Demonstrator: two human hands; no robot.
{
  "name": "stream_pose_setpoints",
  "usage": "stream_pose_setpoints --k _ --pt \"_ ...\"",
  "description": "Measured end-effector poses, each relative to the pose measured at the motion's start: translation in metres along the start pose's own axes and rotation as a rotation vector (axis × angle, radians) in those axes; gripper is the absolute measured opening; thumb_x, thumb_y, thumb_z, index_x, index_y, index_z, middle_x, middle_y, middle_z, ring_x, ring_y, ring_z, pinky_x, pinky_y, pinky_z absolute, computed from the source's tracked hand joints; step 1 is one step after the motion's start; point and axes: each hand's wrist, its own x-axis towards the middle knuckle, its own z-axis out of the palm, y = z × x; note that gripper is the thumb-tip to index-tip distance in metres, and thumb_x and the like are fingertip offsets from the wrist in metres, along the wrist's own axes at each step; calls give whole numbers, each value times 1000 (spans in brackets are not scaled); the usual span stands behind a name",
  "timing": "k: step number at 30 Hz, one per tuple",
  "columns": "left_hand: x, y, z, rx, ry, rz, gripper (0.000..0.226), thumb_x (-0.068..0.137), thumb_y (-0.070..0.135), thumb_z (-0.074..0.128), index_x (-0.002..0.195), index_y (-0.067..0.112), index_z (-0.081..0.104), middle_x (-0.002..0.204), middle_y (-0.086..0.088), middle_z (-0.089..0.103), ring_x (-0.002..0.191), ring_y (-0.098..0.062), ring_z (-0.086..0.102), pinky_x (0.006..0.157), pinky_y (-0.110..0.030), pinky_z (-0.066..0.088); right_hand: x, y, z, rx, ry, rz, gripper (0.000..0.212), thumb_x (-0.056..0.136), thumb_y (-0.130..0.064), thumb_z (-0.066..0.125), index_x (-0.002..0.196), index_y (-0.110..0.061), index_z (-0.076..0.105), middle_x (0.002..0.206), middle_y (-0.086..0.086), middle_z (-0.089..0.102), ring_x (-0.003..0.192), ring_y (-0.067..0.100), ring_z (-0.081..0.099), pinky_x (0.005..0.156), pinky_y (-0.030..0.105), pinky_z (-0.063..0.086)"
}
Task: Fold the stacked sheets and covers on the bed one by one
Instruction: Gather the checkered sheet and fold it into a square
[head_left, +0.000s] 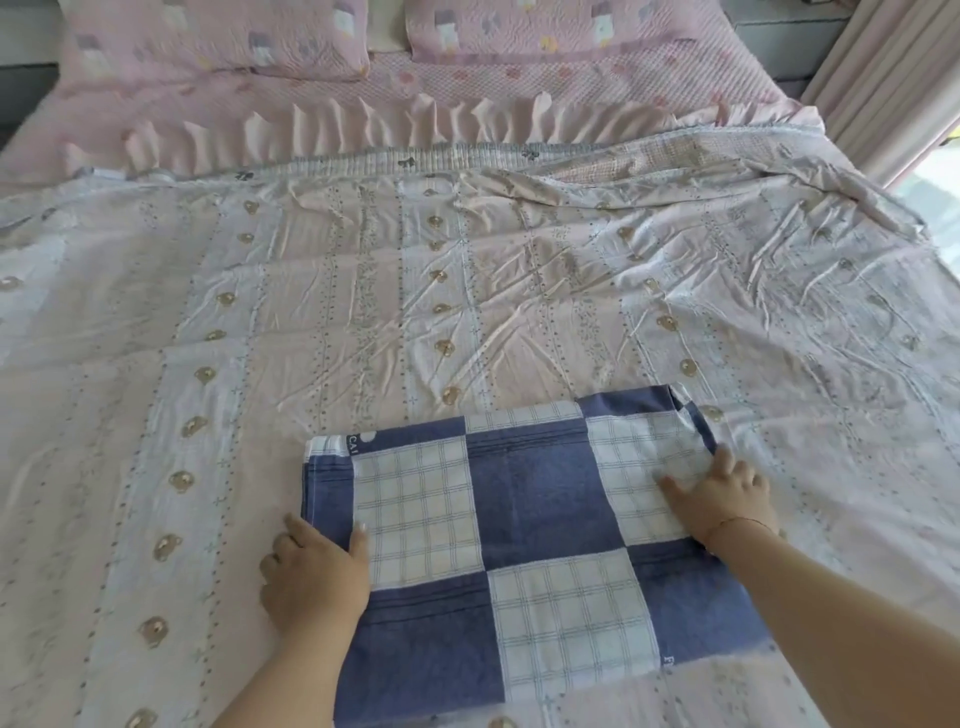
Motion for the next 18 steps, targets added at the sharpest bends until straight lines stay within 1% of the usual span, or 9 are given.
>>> stream_pose_setpoints --k 1,3,5,7,9,12,15,17,18 --pt "0 1 -2 -129 -3 -61 79 90 57 50 137 -4 31 133 -23 46 116 -39 48 87 -46 47 1 0 0 94 0 54 96 76 -76 47 142 -12 18 136 16 42 124 35 41 99 52 40" --pt "2 0 -6 -382 -81 -207 73 85 55 60 123 -5 42 117 -21 56 96 -37 55 73 -40 45 2 2 -3 298 -52 150 97 70 -72 61 135 -8 30 115 15 57 99 34 58 85 46 50" --pt "8 -7 -9 -505 -174 -278 69 83 55 65 116 -4 51 102 -15 61 84 -31 55 69 -35 43 -1 9 -7 398 -125 176 87 70 -68 66 126 -5 43 94 11 62 79 28 61 69 35 52" --pt "12 -15 -12 -565 -204 -241 60 83 56 65 97 -3 59 86 -12 62 78 -31 57 71 -36 48 -7 18 -12 463 -172 155 66 76 -58 67 111 -2 55 77 9 59 69 23 56 61 30 45" --pt "13 -21 -17 -620 -183 -212 56 85 55 63 81 -1 60 79 -15 64 75 -34 60 74 -41 52 -9 25 -17 511 -163 113 53 80 -51 67 101 -3 59 74 8 58 68 22 54 65 31 43" --pt "-2 -28 -22 -628 -163 -186 54 89 53 58 76 1 60 76 -16 63 74 -34 60 72 -40 50 -9 23 -37 435 -75 14 43 86 -45 63 96 -3 58 74 9 57 69 25 52 67 33 41" --pt "-31 -44 -12 -480 -245 -188 56 92 53 53 66 4 53 69 -11 58 71 -30 57 61 -32 42 -1 9 -58 345 58 -93 38 87 -44 57 94 -7 58 75 10 60 70 28 58 69 37 51" --pt "-44 -52 -8 -336 -224 -142 58 90 57 54 75 1 57 74 -11 61 71 -28 58 66 -33 48 -1 2 -67 248 133 -129 31 87 -44 52 93 -14 56 77 10 62 71 28 60 71 38 53" --pt "-46 -52 -11 -280 -151 -121 57 87 58 57 86 1 57 83 -12 62 76 -29 59 71 -36 51 -5 -1 -68 189 169 -132 32 87 -44 51 100 -15 57 87 10 64 81 28 61 79 38 51"
